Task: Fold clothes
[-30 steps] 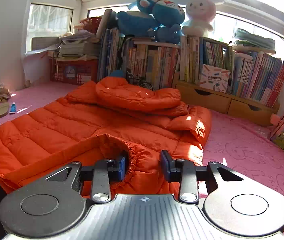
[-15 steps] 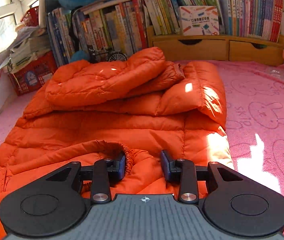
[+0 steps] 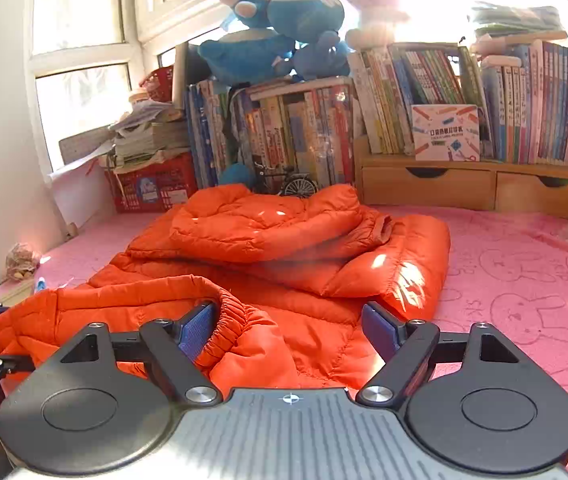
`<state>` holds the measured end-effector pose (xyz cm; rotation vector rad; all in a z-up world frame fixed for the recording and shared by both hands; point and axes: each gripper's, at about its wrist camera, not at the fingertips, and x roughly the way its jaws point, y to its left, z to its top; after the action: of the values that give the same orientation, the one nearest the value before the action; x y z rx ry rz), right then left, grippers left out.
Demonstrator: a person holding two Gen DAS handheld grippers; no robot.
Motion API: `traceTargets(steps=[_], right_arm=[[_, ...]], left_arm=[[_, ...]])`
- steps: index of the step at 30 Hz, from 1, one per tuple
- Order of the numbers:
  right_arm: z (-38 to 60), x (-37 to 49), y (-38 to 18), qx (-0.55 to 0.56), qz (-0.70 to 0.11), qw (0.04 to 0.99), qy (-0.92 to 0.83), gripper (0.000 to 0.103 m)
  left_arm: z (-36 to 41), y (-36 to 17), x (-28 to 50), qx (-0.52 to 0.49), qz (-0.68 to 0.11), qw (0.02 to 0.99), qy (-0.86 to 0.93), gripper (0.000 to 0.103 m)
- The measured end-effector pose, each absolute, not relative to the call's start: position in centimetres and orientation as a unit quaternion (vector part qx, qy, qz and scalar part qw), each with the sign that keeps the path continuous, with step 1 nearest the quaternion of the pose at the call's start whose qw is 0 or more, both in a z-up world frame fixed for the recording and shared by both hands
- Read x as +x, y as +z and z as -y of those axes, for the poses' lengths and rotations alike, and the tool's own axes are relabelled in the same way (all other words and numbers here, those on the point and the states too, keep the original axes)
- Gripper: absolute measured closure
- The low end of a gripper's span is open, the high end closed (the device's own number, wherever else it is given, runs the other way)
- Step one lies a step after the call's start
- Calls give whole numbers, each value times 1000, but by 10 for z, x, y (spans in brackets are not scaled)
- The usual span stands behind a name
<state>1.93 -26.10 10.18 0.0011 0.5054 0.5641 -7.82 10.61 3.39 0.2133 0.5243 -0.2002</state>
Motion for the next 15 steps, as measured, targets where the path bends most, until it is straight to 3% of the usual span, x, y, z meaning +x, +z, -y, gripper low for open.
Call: traceTargets(steps=[3,6,12,15], right_arm=[[269,3,118,-55,-237,920,306,4],[274,-14,128,-103,-230,907,337,0],[275,-38,142,-148,-220,878,398,0],[296,-49,164,-106,-197,874,431,0]], left_arm=[[-111,35,-73,98,-254,958,-93,14],[-115,37,-70,90,-254,959,-90,13],[-121,38,-60,70,-263,959,-82,13],[-123,38,-59,61,-268,958,-80,13]])
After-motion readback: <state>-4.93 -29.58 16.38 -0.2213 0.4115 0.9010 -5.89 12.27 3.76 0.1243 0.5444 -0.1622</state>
